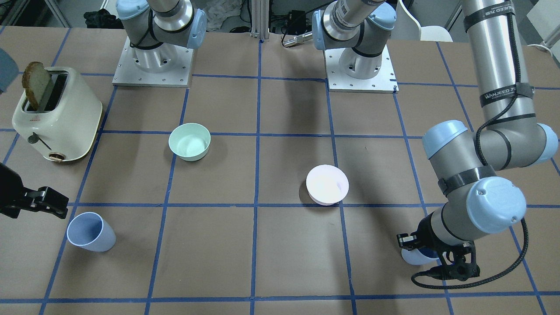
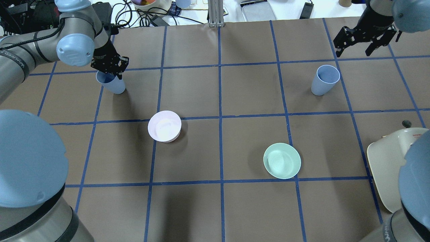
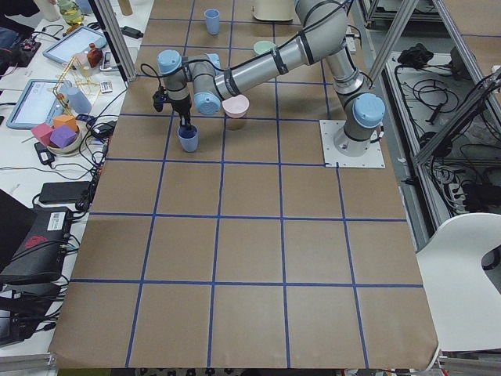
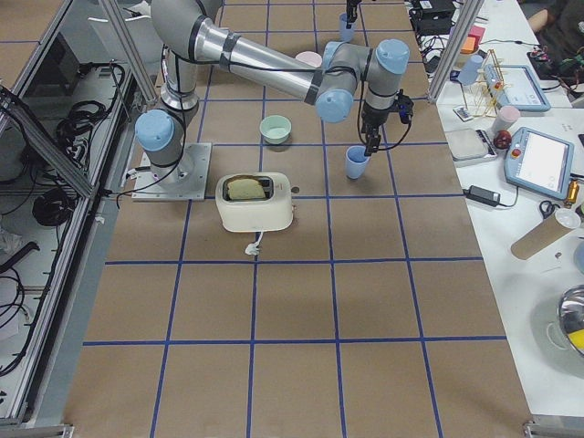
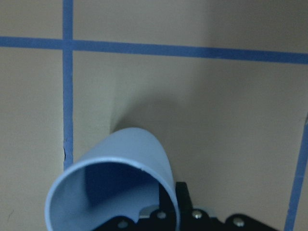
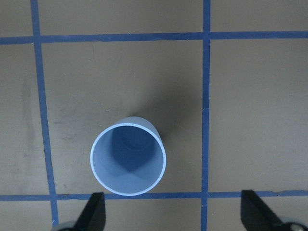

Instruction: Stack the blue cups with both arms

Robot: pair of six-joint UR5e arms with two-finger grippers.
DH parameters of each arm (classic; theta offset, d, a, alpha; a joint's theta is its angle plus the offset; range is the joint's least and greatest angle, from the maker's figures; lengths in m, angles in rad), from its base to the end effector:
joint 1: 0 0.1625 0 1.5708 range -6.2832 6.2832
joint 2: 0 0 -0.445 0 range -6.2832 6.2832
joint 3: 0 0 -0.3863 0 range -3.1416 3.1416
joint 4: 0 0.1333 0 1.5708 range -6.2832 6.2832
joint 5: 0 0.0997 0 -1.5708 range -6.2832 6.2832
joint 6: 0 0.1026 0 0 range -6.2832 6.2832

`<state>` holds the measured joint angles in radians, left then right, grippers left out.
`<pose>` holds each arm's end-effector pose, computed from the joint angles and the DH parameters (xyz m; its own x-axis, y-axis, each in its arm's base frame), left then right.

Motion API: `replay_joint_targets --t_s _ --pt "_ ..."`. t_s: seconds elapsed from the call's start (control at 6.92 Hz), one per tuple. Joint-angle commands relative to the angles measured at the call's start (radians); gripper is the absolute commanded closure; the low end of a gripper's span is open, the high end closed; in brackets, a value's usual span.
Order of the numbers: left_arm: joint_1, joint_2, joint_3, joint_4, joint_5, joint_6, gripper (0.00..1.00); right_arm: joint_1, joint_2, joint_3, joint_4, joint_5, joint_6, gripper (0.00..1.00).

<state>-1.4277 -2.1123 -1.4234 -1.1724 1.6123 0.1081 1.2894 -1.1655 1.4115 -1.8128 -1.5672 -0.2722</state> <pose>-0.0299 -0.6976 0.2934 -0.9985 -0.0350 -0.0417 -0.0351 0.9994 0.0002 -0.0519 -0.6610 0.3744 -0.9999 0.0092 -0.0045 0.0092 1.0000 0.0029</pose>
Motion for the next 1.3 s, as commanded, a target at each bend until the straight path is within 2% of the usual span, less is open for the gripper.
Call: replay_joint_targets --t_s 0.0,0.14,0.29,0.43,0.72,0.87,1.01,1.16 --pt "-0.157 0.092 0.011 -0.035 -0.002 0.002 1.00 -0.001 0.036 0.009 -0.060 0.001 -0.002 0.00" --pt "-0.307 0.118 0.014 -0.055 -0.005 -0.040 1.00 -0.001 0.049 0.021 -0.075 0.021 -0.002 0.00" --pt "-0.439 0.098 0.005 -0.050 0.004 -0.113 1.00 -0.001 0.055 0.024 -0.079 0.032 -0.001 0.00" --pt "-0.509 0.103 -0.011 -0.062 -0.005 -0.204 1.00 -0.001 0.091 0.024 -0.098 0.047 -0.004 0.00" --pt "-0.569 0.132 -0.116 -0.099 -0.067 -0.345 1.00 -0.002 0.104 0.041 -0.109 0.044 -0.010 0.00" --pt "-0.600 0.140 -0.156 -0.087 -0.066 -0.375 1.00 -0.002 0.102 0.061 -0.121 0.044 -0.010 0.00" --pt "-0.615 0.109 -0.185 -0.058 -0.072 -0.468 1.00 -0.002 0.102 0.087 -0.160 0.045 -0.010 0.00" --pt "-0.625 0.114 -0.192 -0.037 -0.112 -0.510 1.00 -0.004 0.102 0.107 -0.205 0.044 -0.015 0.07"
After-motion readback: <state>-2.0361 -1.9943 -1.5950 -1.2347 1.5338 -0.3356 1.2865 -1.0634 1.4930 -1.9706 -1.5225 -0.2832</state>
